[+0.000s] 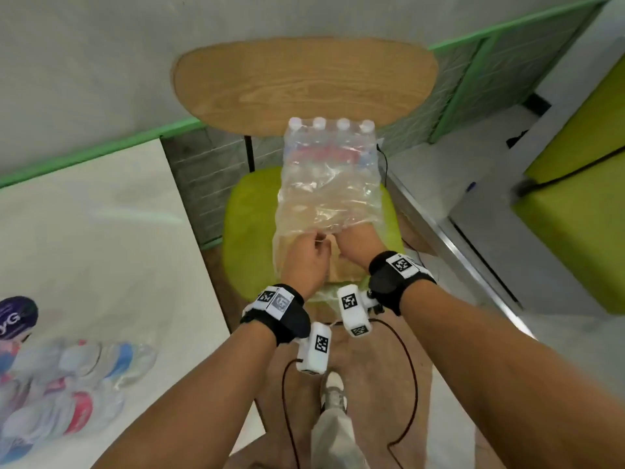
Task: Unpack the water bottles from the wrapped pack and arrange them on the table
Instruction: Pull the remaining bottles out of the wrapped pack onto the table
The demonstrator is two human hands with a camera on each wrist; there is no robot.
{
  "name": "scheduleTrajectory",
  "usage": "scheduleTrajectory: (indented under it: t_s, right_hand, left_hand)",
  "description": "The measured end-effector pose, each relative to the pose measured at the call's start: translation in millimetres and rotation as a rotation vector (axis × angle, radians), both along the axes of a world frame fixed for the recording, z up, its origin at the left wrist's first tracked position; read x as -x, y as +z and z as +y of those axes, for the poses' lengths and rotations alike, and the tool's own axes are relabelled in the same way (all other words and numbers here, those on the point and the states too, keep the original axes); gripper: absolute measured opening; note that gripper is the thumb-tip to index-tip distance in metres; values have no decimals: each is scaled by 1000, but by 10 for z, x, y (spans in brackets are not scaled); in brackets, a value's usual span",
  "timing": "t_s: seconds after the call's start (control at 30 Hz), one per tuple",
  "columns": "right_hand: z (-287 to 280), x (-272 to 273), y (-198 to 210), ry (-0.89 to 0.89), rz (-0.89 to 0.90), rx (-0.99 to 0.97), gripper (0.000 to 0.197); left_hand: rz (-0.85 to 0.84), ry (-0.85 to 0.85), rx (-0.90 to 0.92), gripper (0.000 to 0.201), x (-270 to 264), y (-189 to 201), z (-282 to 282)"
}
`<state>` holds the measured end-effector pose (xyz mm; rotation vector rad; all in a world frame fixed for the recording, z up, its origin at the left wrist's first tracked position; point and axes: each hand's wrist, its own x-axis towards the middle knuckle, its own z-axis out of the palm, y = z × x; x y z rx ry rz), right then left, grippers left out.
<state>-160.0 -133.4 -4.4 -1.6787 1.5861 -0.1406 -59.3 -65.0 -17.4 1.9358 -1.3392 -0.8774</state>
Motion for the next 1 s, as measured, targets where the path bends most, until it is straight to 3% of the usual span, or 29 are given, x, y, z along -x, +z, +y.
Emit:
scheduleTrajectory:
  t_s: [0.1, 0.2, 0.27, 0.37, 0.47, 0.53, 0.6, 0.67, 0.87, 1.0]
  right_hand:
    - [-355, 37, -34, -10, 63, 28, 38]
    - [-684, 16, -69, -90, 13, -69, 39]
    - [-825, 9, 32, -100, 29, -188, 38]
    - [-1025, 89, 127, 80, 197, -284, 39]
    - [-1201, 210, 193, 321, 350, -226, 54]
    - [-1226, 269, 242, 371, 390, -351, 71]
    - [-1227, 321, 301, 458, 431, -317, 94]
    - [-1277, 351, 282, 481, 427, -303, 101]
    - [-1420, 282, 297, 545, 478, -237, 85]
    - [-1431, 216, 277, 567, 524, -211, 75]
  left_hand:
    - [-112, -48, -368, 46, 9, -60, -428]
    - [17, -115, -680, 63, -59, -114, -766]
    - [-77, -191, -633, 57, -119, -136, -944]
    - [-305, -337, -633, 79, -203, -59, -1102]
    - [-392, -364, -643, 68, -256, -24, -1280]
    - [-409, -331, -647, 64, -278, 8, -1404]
    - [-421, -321, -642, 69, -302, 29, -1509]
    - [-440, -323, -662, 61, -296, 47, -1594]
    - [-500, -354, -685, 65, -311, 63, -1744]
    - [-506, -371, -689, 88, -383, -12, -1606]
